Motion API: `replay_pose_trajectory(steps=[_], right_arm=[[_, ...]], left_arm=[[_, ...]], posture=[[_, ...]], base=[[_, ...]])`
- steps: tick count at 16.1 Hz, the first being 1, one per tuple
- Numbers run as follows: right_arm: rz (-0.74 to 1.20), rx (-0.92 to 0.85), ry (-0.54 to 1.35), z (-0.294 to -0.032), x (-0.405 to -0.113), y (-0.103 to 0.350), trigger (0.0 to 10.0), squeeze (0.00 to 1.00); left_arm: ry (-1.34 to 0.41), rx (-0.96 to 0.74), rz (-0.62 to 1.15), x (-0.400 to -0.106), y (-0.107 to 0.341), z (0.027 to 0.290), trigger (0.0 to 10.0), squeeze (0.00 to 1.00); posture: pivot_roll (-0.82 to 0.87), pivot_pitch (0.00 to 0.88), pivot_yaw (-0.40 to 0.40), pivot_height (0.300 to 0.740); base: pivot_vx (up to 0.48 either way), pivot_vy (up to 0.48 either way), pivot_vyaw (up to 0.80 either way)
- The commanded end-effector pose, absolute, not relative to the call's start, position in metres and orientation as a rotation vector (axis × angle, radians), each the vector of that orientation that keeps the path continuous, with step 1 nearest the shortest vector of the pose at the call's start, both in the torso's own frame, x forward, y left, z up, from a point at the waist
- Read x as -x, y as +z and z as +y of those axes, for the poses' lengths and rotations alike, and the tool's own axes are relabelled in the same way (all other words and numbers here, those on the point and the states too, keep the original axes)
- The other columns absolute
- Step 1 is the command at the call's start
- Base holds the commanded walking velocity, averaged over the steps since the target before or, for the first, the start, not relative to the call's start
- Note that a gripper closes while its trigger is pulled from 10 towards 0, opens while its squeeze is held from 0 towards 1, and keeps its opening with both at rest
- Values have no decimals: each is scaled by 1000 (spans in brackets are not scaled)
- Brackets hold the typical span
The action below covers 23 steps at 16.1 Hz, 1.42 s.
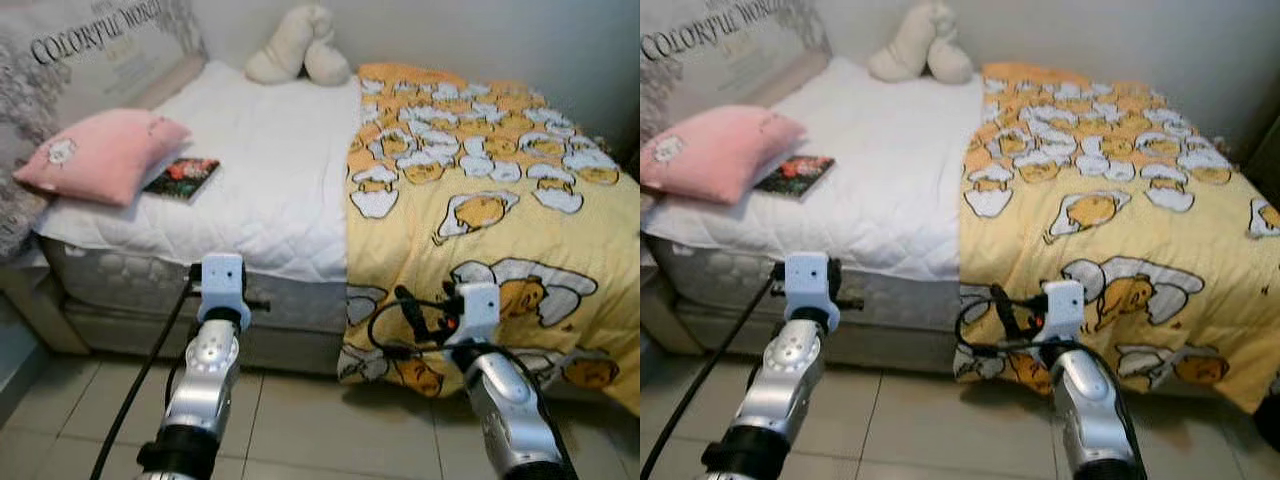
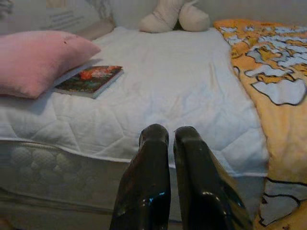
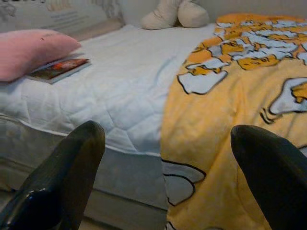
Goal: Clean up the room
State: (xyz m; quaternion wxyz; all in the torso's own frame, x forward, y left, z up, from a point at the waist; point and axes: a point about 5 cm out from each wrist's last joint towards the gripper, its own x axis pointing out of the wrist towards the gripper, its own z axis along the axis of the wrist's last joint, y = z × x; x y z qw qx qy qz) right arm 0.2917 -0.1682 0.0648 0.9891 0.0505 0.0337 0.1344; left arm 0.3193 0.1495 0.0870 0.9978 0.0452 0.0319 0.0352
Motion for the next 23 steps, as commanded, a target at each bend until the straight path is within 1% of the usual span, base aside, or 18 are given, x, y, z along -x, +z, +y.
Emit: replay_pose_trajectory(steps=[1,5,7,9,11,16,19,23], right_arm=[[54,-94,295,-164,-295,68,10000,0],[62,-100,297,-165,-294,66,10000,0],[68,-103,276,-169,-291,64,10000,0],[63,-110,220,-175,-289,62,10000,0],[108,-125,176,-179,-289,57,10000,0],[84,-117,203,-171,-288,60,10000,0],[84,-117,200,-174,-289,62,10000,0],[81,-124,215,-168,-290,62,10000,0]], left_arm=[[75,-110,51,-324,92,147,10000,0],[49,-126,39,-324,92,144,10000,0],[-16,-154,-5,-320,96,139,10000,0],[-44,-187,3,-319,95,136,10000,0],[19,-73,62,-320,87,147,10000,0],[47,-117,67,-316,83,145,10000,0],[31,-155,37,-317,89,138,10000,0],[-18,-207,-12,-319,98,127,10000,0]], posture=[[116,0,-38,740],[113,0,-35,740],[112,0,-33,740],[114,0,-34,740],[113,0,-33,740],[111,0,-41,740],[109,0,-38,740],[109,0,-28,740]], base=[[480,0,0],[480,0,0],[452,0,0],[0,0,0],[0,0,0],[0,-480,0],[0,-480,0],[0,-480,0]])
